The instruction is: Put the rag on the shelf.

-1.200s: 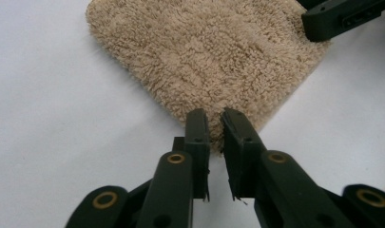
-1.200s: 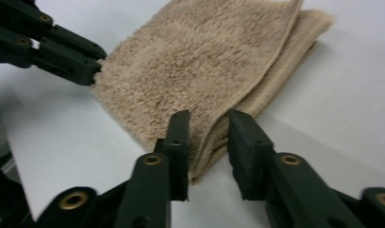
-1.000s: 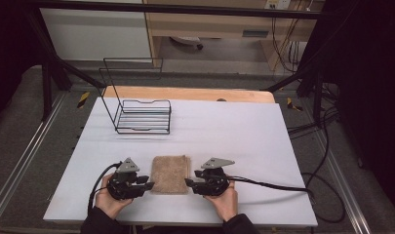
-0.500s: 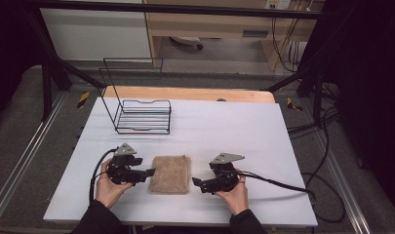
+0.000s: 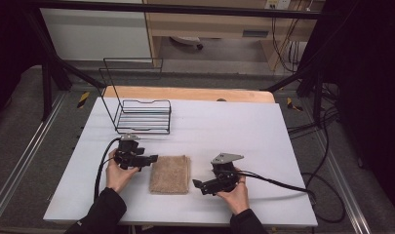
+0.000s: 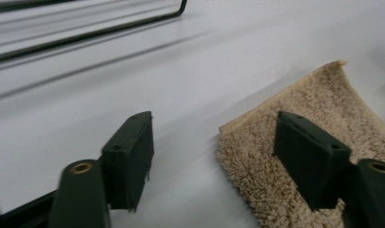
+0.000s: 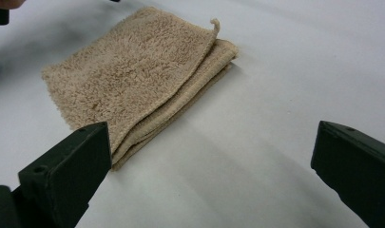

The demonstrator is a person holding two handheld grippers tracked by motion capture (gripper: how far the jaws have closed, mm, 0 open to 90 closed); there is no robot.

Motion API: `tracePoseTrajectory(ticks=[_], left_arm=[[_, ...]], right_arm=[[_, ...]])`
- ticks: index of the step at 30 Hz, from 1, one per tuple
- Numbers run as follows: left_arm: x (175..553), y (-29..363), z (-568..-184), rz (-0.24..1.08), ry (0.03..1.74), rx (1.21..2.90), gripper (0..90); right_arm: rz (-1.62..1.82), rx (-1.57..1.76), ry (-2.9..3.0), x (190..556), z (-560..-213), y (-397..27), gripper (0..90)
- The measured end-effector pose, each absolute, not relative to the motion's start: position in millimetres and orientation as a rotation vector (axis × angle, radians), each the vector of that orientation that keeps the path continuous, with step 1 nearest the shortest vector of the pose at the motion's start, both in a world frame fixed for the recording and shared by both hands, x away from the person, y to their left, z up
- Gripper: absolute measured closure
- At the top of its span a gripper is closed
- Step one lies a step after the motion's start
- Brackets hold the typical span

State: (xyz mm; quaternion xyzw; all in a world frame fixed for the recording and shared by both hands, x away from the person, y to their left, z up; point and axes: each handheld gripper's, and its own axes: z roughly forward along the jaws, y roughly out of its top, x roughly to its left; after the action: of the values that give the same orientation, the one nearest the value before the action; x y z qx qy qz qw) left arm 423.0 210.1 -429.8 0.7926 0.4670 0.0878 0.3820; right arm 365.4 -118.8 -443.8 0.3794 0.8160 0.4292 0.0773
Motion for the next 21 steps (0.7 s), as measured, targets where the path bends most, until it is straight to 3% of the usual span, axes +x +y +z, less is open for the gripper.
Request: tracePoseTrajectory(ticks=[12,21], left_arm=[[422.8,200.2,-445.5,0.184,1.203,2.032,62.7],[420.5,193.5,-448.3,0.185,1.207,2.020,67.5]], right_arm=[[1.288,1.147,2.438,365.9,-445.3,-117.9,0.4],[1.293,1.152,2.436,366.6,-444.4,-117.9,0.5]])
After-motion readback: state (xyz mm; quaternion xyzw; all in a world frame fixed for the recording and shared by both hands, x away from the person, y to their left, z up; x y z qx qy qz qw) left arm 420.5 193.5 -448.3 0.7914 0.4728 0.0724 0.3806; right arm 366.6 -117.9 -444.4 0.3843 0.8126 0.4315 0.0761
